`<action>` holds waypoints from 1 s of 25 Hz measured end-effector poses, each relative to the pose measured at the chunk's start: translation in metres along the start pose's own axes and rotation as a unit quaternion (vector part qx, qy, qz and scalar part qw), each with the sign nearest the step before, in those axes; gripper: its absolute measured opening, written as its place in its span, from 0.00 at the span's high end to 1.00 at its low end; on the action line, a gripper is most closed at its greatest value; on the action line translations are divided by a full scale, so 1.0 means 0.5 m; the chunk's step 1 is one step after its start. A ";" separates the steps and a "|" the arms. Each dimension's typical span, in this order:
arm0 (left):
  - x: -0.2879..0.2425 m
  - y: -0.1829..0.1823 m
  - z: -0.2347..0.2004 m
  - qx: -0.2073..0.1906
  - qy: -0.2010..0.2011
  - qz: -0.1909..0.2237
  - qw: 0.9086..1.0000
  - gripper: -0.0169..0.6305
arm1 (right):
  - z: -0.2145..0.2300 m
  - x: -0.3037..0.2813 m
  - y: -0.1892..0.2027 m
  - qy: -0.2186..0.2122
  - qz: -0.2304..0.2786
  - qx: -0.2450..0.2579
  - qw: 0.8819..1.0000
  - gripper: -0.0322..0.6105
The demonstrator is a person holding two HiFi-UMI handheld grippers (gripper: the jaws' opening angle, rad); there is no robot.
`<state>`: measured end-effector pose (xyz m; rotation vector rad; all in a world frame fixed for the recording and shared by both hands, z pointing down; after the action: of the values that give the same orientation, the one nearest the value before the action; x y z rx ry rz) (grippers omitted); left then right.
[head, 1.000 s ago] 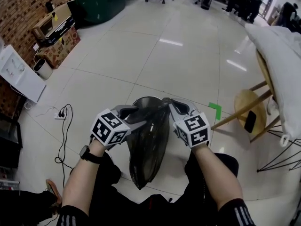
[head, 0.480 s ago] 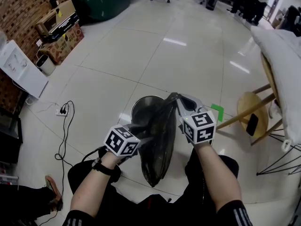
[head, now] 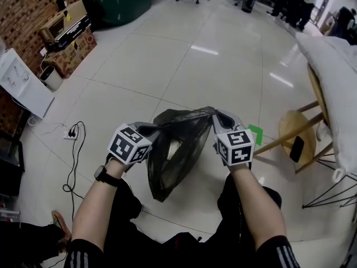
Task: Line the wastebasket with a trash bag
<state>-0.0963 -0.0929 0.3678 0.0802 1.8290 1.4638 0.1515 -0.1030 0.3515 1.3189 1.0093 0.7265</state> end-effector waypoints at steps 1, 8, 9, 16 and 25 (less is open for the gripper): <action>-0.011 0.002 -0.010 -0.011 -0.004 -0.005 1.000 0.97 | 0.003 -0.011 0.008 0.002 -0.009 0.005 1.000 0.94; -0.078 0.074 -0.040 0.016 0.003 -0.021 1.000 0.97 | 0.008 -0.061 0.111 0.012 -0.086 0.009 0.996 0.94; -0.088 0.086 -0.036 0.020 0.007 -0.024 0.999 0.97 | 0.010 -0.061 0.126 0.013 -0.096 0.008 0.995 0.94; -0.131 0.093 -0.016 0.024 0.042 -0.022 0.999 0.97 | 0.015 -0.056 0.181 -0.018 -0.106 -0.026 0.994 0.76; -0.141 0.051 0.000 0.016 0.067 -0.006 0.998 0.97 | 0.011 0.013 0.103 -0.068 -0.084 -0.047 0.993 0.67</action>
<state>-0.0575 -0.1191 0.4261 -0.0134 1.9563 1.4627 0.1651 -0.0922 0.4010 1.1716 0.9524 0.5434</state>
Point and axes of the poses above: the fingertips, and each gripper's own axes: x backward along the fingers, z to its right, y out of its underside, the point moved 7 cm from there along x, backward along the fingers, and after that the axes turned 9 degrees about z, right-handed, at the moved point
